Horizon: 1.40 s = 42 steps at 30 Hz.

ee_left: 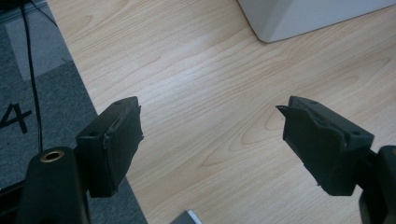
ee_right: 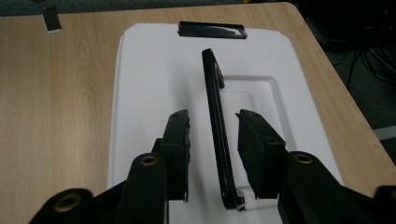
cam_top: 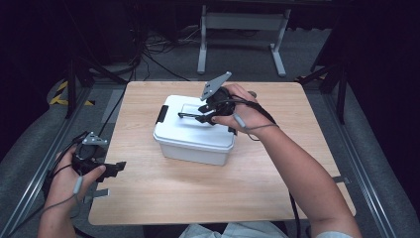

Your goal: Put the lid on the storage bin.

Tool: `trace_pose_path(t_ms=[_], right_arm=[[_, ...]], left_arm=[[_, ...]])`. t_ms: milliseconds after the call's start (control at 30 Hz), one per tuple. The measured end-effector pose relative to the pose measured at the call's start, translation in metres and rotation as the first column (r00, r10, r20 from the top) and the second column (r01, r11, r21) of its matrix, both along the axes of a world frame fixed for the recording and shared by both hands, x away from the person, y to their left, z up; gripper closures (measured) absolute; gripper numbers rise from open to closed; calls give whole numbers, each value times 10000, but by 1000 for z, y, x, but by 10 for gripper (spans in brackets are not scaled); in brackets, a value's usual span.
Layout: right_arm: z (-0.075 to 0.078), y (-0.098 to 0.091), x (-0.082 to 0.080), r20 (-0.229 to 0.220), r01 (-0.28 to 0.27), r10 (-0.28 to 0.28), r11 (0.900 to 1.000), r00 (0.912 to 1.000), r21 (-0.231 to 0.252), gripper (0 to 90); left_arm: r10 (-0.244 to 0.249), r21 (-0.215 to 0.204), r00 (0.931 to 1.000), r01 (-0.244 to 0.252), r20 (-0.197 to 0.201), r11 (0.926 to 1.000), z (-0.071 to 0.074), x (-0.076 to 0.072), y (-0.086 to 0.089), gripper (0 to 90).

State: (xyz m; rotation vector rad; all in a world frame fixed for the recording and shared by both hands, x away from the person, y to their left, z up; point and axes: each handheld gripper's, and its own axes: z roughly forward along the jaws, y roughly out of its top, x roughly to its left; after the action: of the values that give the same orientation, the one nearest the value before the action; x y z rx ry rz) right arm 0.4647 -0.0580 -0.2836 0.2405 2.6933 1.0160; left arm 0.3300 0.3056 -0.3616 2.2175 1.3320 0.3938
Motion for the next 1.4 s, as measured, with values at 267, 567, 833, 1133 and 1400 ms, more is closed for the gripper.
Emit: trace_pose_path(t_ms=[267, 567, 833, 1133, 1400], right_arm=[[14, -23, -4, 150, 811, -815, 9964, 9966, 260, 639], [25, -65, -10, 279, 1621, -1640, 9849, 9861, 609, 634], [27, -99, -16, 228, 2300, -2321, 9706, 9724, 716, 611], [25, -150, -23, -127, 3466, -3474, 9313, 9376, 1116, 570], [18, -182, -25, -705, 4495, -4441, 8860, 8932, 1142, 534]], left_arm=[[-40, 21, 10000, 40, -30, 10000, 0, 1, -2, 202], [-165, 87, 9999, 165, -25, 9998, 1, 5, -9, 201], [108, -34, 9998, -109, -147, 9999, 3, 20, -14, 202], [-141, -129, 9999, 140, -78, 9998, 3, 30, -17, 184], [-415, -139, 9991, 415, -9, 9990, 3, 33, -22, 173]])
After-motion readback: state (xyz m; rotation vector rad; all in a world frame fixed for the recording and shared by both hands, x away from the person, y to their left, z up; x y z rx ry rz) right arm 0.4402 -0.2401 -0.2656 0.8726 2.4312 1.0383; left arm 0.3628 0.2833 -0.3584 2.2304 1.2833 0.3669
